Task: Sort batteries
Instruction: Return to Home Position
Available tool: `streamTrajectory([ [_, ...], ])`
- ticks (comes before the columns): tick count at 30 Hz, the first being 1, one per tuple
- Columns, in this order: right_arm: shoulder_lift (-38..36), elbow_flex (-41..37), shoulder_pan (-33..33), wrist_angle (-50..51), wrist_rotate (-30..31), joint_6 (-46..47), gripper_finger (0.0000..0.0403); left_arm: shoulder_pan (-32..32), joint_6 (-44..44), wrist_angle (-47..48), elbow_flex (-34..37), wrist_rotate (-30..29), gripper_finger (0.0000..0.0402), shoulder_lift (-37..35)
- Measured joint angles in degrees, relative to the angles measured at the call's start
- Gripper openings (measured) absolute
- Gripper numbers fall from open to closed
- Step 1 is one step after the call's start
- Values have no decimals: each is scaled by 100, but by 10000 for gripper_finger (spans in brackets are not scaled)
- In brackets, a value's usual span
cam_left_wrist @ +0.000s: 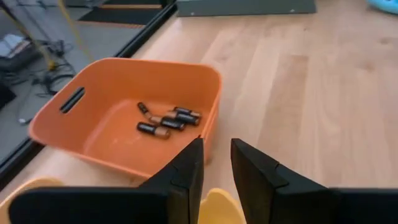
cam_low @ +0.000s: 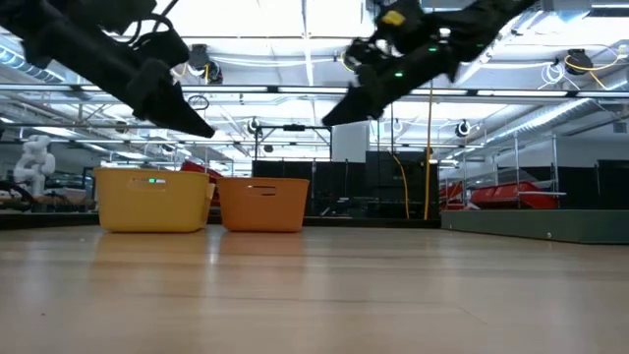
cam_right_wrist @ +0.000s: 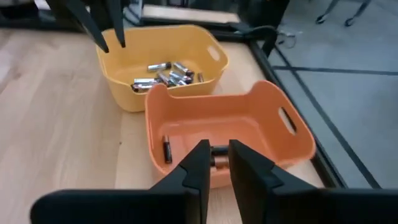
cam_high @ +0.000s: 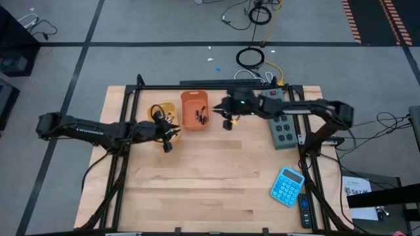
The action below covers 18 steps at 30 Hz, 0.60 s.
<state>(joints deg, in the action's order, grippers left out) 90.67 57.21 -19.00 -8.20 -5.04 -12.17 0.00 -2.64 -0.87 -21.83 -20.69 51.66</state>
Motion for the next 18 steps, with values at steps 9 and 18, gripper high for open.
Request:
streamTrajectory([
  [9, -1288, -1625, 107, -1026, 341, 660, 49, -570, -412, 78, 286, -500, 92, -655],
  [18, -2503, -2812, 258, -1438, 673, 1144, 49, -677, -457, 162, 931, -602, 91, -1978],
])
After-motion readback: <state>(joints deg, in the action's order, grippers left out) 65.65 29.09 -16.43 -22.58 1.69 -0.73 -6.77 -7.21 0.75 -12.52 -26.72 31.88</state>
